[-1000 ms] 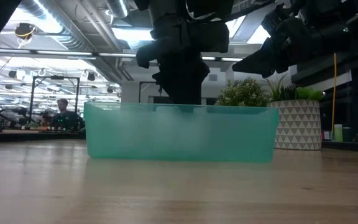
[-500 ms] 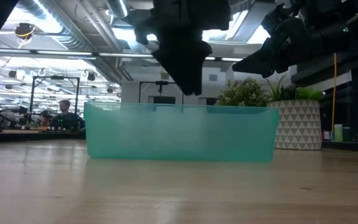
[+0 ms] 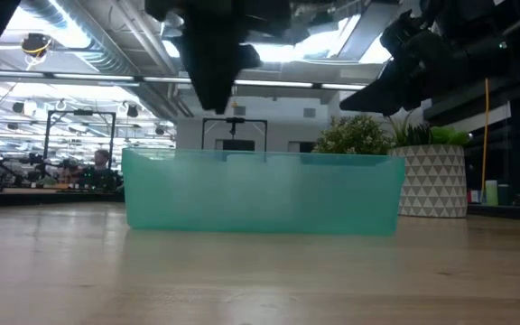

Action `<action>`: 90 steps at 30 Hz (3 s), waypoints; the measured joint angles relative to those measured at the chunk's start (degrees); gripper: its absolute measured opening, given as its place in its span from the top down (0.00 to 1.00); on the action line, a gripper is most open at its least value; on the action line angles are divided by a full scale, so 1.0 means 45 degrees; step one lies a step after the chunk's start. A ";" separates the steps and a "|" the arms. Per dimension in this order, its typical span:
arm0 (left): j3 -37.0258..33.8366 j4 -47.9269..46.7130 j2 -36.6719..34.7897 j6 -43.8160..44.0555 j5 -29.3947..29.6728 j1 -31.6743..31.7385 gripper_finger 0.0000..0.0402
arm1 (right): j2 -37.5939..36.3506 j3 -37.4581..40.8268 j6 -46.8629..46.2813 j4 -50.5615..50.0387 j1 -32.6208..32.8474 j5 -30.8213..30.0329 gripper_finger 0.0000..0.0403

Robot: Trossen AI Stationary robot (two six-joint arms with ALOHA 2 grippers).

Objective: Pick and place pill bottles into a basket
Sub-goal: Put the white pill bottle into the blue bin

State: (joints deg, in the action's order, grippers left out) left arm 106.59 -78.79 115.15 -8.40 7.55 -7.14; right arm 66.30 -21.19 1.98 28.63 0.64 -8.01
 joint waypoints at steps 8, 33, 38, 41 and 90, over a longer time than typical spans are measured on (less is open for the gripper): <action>-0.0078 -0.0727 -0.1476 0.0794 0.0107 0.0061 0.94 | 0.0005 0.0005 -0.0433 -0.0651 0.0001 0.0015 0.96; -1.3610 1.4077 -1.0866 -0.0225 0.2205 0.0883 0.99 | 0.0005 0.0000 -0.1715 -0.0724 0.0257 0.0130 0.96; -1.6000 1.7771 -1.1494 -0.0937 0.2074 0.1489 1.00 | 0.0005 0.0005 -0.1472 -0.0673 0.0257 0.0121 0.96; -1.7177 2.0298 -1.1633 -0.1061 0.2662 0.1944 0.99 | 0.0005 0.0001 -0.1332 -0.0682 0.0257 0.0121 0.96; -1.9030 2.3162 -1.1675 0.0931 0.1218 0.2939 0.26 | 0.0010 0.0003 -0.1288 -0.0608 0.0253 0.0101 0.96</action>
State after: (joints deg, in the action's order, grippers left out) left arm 20.95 25.44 62.61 -4.21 13.03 6.09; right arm 66.35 -21.18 -3.81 25.89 1.78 -7.55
